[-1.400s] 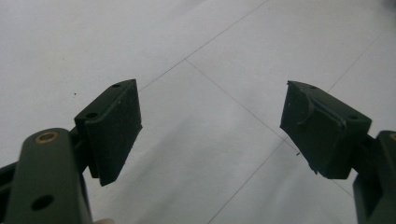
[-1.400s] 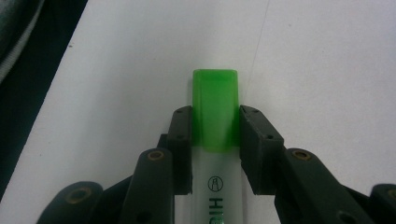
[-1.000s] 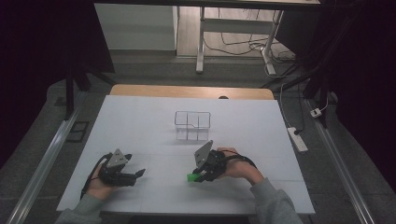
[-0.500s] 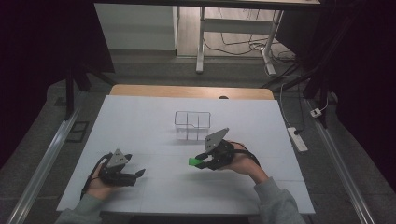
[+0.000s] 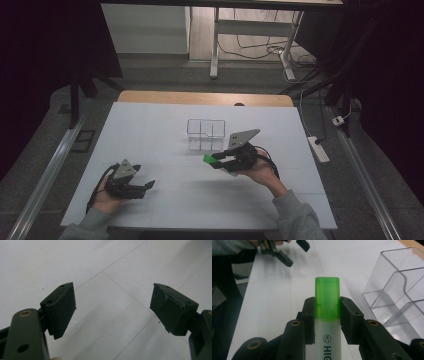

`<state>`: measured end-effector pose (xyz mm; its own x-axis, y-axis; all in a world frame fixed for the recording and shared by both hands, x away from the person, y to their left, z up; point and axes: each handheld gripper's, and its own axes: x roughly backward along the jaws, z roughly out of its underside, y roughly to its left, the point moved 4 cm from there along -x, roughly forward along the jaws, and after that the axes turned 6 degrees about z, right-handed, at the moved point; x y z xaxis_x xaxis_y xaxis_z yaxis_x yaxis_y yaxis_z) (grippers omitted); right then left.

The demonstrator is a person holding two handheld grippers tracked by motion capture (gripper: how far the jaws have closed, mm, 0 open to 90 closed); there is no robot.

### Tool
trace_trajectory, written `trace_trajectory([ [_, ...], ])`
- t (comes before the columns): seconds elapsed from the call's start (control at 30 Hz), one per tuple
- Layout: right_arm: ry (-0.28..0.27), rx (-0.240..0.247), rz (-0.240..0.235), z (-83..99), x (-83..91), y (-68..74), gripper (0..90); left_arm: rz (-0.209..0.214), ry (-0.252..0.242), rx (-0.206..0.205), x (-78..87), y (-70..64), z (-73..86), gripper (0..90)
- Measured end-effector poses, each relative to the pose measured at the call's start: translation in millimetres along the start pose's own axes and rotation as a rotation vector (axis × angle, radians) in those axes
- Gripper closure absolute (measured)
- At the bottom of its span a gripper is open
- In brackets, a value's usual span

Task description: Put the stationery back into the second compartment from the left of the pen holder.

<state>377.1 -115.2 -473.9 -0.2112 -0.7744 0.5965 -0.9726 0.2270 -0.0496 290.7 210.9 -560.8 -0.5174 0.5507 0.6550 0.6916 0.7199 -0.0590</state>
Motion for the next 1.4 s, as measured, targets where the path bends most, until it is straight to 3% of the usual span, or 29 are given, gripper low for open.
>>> trace_trajectory([
  [0.17,-0.025,-0.026,0.047,-0.8,3.0,-6.4,67.6,0.002,-0.002,0.000,-0.4,0.5,-0.1,20.5],
  [0.43,-0.110,-0.068,0.135,-9.1,14.7,-12.7,67.6,-0.004,-0.001,-0.002,-0.6,0.4,-0.1,20.7],
  [0.9,-0.180,-0.099,0.202,-24.3,12.3,-11.5,67.5,-0.001,-0.008,0.009,-0.1,0.9,-1.5,20.8],
  [1.03,-0.190,-0.119,0.224,-26.9,9.3,-14.1,67.5,0.015,-0.022,0.014,1.3,-2.7,-3.7,20.8],
  [1.4,-0.245,-0.138,0.246,-45.2,4.8,-25.8,67.5,0.009,-0.003,0.007,-1.3,-2.5,-2.0,20.6],
])
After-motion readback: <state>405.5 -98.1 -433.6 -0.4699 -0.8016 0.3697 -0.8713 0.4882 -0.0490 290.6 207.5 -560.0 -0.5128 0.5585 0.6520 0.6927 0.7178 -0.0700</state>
